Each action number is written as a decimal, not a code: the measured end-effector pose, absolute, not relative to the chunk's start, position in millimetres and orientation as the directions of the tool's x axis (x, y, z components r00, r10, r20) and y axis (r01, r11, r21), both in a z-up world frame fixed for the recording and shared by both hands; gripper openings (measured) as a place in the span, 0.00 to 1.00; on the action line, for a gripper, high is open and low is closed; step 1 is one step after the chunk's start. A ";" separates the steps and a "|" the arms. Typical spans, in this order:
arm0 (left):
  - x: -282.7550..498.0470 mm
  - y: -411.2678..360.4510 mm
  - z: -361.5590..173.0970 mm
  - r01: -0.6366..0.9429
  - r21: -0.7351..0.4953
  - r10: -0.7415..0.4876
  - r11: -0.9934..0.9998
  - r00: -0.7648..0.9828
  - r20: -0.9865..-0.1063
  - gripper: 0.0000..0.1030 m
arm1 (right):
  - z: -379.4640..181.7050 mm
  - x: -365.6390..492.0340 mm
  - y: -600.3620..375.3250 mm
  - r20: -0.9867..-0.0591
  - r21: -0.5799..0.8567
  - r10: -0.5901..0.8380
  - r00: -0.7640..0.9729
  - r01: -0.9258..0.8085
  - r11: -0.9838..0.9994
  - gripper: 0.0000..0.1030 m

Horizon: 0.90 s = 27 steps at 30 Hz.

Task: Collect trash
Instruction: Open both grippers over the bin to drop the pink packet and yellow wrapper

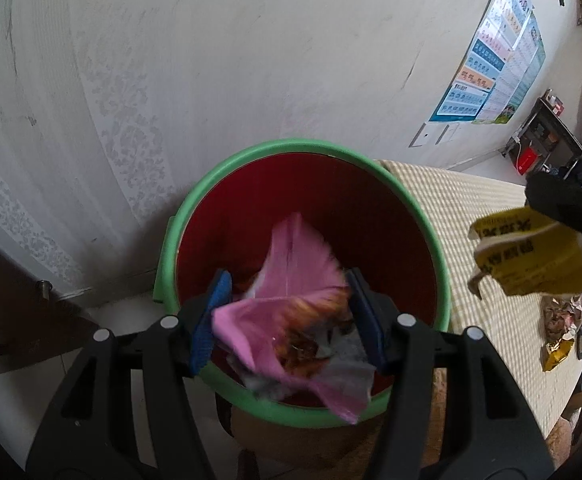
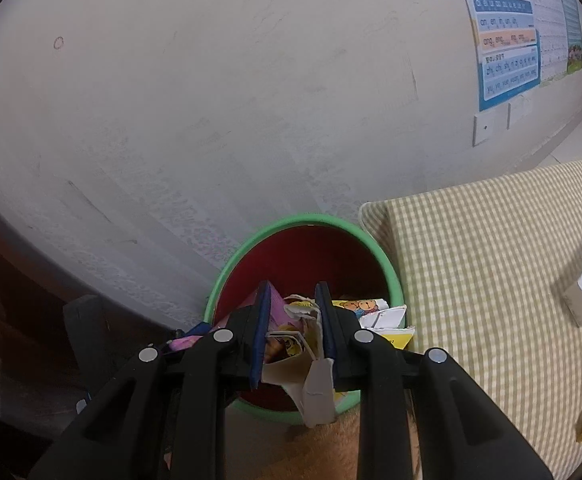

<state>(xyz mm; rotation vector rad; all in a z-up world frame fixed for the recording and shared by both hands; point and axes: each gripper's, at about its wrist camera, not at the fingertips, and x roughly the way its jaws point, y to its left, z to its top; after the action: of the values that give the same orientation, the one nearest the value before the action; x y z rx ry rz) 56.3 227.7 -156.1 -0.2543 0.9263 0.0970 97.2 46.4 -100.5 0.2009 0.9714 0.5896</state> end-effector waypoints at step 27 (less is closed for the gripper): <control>54.3 207.0 -148.8 -0.153 -0.153 -0.031 0.976 0.601 -0.799 0.61 | -129.6 63.5 -44.8 -0.774 0.317 0.382 0.505 -0.213 0.924 0.44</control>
<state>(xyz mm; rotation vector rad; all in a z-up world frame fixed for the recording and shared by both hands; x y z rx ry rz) 54.3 207.0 -148.8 -0.2149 0.9259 0.0712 63.5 -44.8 -129.6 0.1894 0.9779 0.3617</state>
